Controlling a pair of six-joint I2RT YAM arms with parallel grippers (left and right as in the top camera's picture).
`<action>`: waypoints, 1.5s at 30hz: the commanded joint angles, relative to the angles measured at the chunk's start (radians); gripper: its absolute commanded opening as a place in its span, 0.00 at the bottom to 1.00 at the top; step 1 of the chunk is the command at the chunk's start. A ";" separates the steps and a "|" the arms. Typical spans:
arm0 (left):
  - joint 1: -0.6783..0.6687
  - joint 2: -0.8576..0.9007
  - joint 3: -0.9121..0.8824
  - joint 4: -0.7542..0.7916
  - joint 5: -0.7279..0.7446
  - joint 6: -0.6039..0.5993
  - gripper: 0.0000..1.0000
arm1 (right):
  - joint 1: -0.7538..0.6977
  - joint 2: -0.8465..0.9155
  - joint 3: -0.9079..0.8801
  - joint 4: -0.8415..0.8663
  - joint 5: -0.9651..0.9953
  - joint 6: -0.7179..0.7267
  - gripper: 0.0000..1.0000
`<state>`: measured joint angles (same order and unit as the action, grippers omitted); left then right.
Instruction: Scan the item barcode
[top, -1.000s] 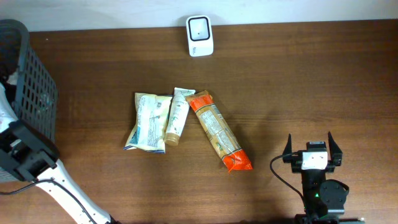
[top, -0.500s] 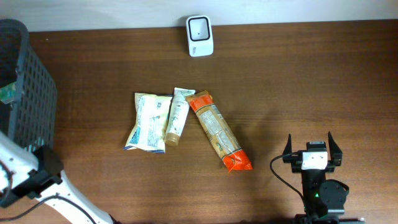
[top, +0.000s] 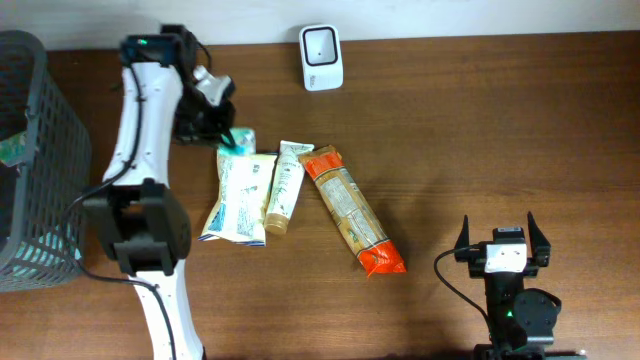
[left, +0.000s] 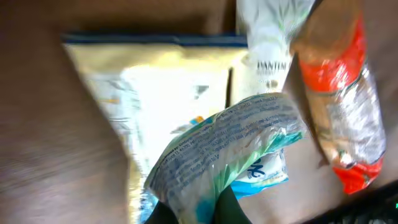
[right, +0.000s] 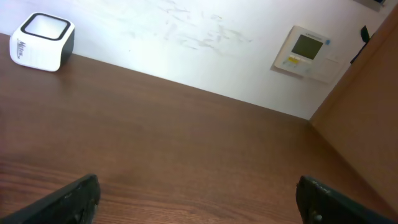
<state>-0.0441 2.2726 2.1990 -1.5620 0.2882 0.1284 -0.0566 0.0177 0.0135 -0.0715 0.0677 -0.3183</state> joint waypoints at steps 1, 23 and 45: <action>-0.035 -0.008 -0.031 0.006 0.004 0.028 0.48 | -0.003 -0.005 -0.008 -0.002 0.016 -0.003 0.99; 0.823 0.045 0.794 0.002 -0.076 -0.131 0.92 | -0.003 -0.005 -0.008 -0.002 0.016 -0.003 0.99; 0.832 0.410 0.433 0.428 -0.060 0.002 1.00 | -0.003 -0.005 -0.008 -0.002 0.016 -0.003 0.99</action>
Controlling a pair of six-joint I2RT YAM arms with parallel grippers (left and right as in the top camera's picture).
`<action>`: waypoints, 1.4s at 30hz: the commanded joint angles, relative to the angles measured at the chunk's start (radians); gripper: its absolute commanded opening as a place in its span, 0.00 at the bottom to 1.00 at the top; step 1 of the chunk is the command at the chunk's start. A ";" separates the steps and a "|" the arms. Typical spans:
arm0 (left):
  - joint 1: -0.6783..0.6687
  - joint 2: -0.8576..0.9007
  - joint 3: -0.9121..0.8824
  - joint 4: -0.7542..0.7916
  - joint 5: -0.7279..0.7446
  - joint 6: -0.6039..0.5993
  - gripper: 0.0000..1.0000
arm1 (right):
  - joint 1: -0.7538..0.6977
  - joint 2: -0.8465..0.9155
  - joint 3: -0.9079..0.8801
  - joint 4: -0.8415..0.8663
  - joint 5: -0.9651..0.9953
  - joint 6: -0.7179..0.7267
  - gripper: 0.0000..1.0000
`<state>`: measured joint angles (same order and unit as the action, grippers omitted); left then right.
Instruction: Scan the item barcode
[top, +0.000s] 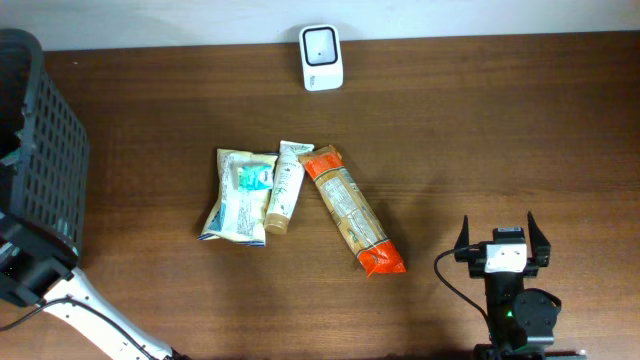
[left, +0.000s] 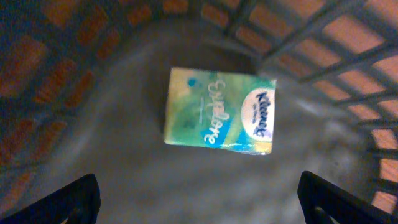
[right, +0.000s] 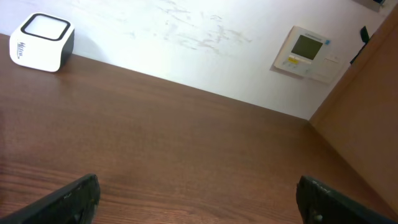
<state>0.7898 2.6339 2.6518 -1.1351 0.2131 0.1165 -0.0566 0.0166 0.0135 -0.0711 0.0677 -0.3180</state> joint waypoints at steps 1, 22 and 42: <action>-0.002 0.063 -0.021 0.002 0.016 0.013 0.99 | -0.003 -0.004 -0.008 -0.002 0.016 -0.004 0.99; -0.021 -0.020 0.142 -0.071 0.217 0.013 0.08 | -0.003 -0.004 -0.008 -0.002 0.016 -0.004 0.99; 0.003 -0.430 0.174 -0.553 -0.066 -0.124 0.94 | -0.003 -0.004 -0.008 -0.002 0.016 -0.004 0.99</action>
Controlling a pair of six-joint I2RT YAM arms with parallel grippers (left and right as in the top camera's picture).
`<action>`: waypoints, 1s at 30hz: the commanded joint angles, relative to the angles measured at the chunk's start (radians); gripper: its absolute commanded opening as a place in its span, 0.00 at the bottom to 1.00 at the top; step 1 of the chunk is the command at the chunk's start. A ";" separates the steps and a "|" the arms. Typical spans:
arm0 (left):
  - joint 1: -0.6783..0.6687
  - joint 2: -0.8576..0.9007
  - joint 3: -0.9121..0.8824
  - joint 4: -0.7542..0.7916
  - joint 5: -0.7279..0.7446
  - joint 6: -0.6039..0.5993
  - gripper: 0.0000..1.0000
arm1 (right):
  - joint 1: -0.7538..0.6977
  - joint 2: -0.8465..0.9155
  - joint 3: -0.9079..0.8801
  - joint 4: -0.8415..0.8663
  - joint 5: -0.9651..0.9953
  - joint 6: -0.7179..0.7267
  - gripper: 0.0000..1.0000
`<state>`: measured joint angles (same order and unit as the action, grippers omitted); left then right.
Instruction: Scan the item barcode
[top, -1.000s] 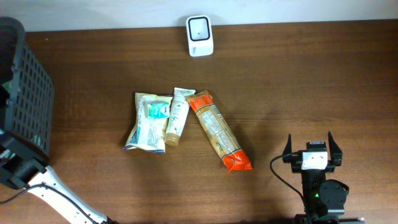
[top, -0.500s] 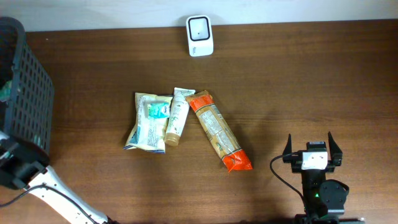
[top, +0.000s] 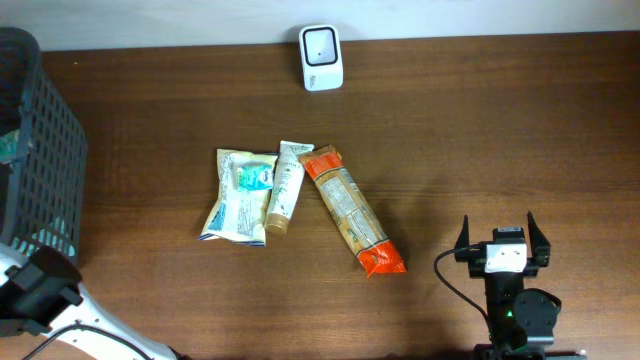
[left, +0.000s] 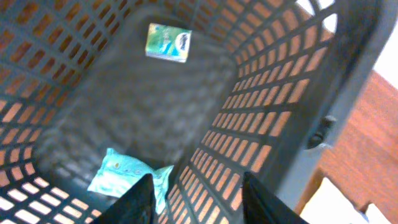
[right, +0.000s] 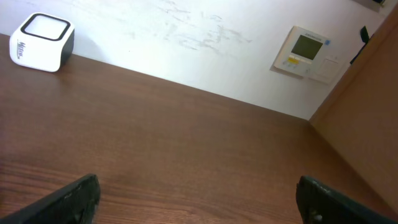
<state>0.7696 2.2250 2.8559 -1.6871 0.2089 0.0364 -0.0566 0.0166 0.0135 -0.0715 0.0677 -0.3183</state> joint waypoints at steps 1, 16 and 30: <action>0.029 -0.021 -0.042 -0.001 -0.077 -0.044 1.00 | -0.003 -0.004 -0.008 -0.002 0.016 -0.003 0.99; 0.142 -0.021 -0.846 0.332 -0.100 -0.134 1.00 | -0.003 -0.004 -0.008 -0.002 0.016 -0.003 0.99; 0.144 -0.060 -0.995 0.526 0.009 -0.134 0.00 | -0.003 -0.004 -0.008 -0.002 0.016 -0.003 0.99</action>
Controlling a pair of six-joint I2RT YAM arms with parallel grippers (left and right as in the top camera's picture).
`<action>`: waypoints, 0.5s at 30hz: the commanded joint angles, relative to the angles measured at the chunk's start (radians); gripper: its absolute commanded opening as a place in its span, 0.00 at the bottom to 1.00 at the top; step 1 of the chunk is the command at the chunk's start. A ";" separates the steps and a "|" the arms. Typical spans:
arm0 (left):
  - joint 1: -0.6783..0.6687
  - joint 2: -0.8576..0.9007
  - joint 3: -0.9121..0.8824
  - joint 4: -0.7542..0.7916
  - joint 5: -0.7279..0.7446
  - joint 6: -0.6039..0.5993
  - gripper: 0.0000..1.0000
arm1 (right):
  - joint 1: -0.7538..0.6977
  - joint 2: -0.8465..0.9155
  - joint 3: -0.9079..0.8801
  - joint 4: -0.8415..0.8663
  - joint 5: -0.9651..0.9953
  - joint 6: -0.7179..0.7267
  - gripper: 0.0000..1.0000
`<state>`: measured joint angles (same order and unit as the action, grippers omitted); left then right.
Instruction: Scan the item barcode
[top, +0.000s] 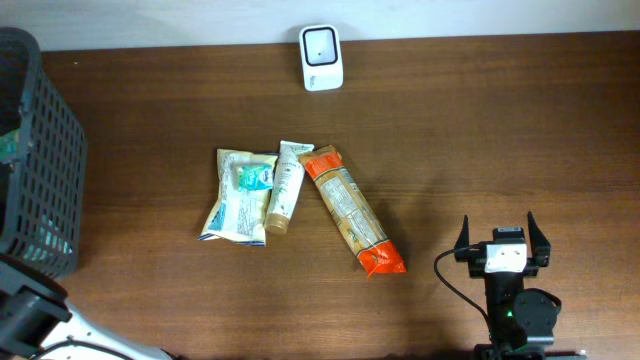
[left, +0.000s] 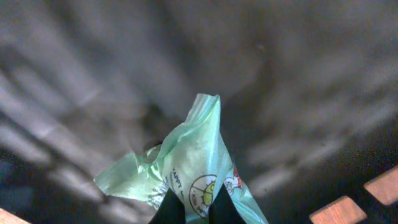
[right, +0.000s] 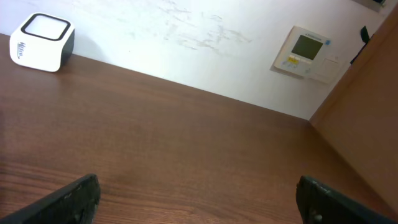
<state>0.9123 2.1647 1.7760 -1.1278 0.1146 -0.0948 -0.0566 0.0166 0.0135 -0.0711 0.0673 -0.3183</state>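
Note:
In the left wrist view a pale green plastic packet (left: 186, 168) with small print and a round logo is pinched between my left gripper's (left: 189, 208) dark fingertips, with the basket's dark, blurred inside behind it. Overhead, the left gripper itself is out of sight by the grey basket (top: 45, 150). The white scanner (top: 321, 44) stands at the table's far edge and also shows as the white scanner (right: 42, 33) in the right wrist view. My right gripper (top: 501, 235) rests open near the front right, nothing between its fingers (right: 74, 196).
Mid-table lie a white-blue pouch (top: 235, 200) with a small teal packet (top: 253, 177) on it, a cream tube (top: 284, 187) and an orange pasta pack (top: 352, 210). A wall panel (right: 308, 46) hangs behind the table.
The left gripper was up over the basket, jaws apart, with a tissue pack and a pale green packet lying below. Now it is down inside, shut on the green packet. The right arm is unmoved.
First my left gripper held a teal packet over the white-blue pouch on the table. Then that packet lay on the pouch and the gripper stood open over the basket's tissue pack. Then it looked into the basket from higher, and now grips the green packet.

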 joint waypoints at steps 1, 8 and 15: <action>0.002 -0.021 0.137 -0.055 0.118 -0.003 0.00 | -0.003 -0.004 -0.008 -0.002 0.016 -0.003 0.99; -0.027 -0.294 0.626 -0.161 0.137 -0.002 0.00 | -0.003 -0.004 -0.008 -0.002 0.016 -0.003 0.98; -0.437 -0.426 0.629 -0.364 0.136 0.147 0.00 | -0.003 -0.004 -0.008 -0.002 0.016 -0.003 0.99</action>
<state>0.6216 1.6650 2.4584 -1.4277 0.2462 -0.0349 -0.0566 0.0166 0.0135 -0.0715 0.0673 -0.3187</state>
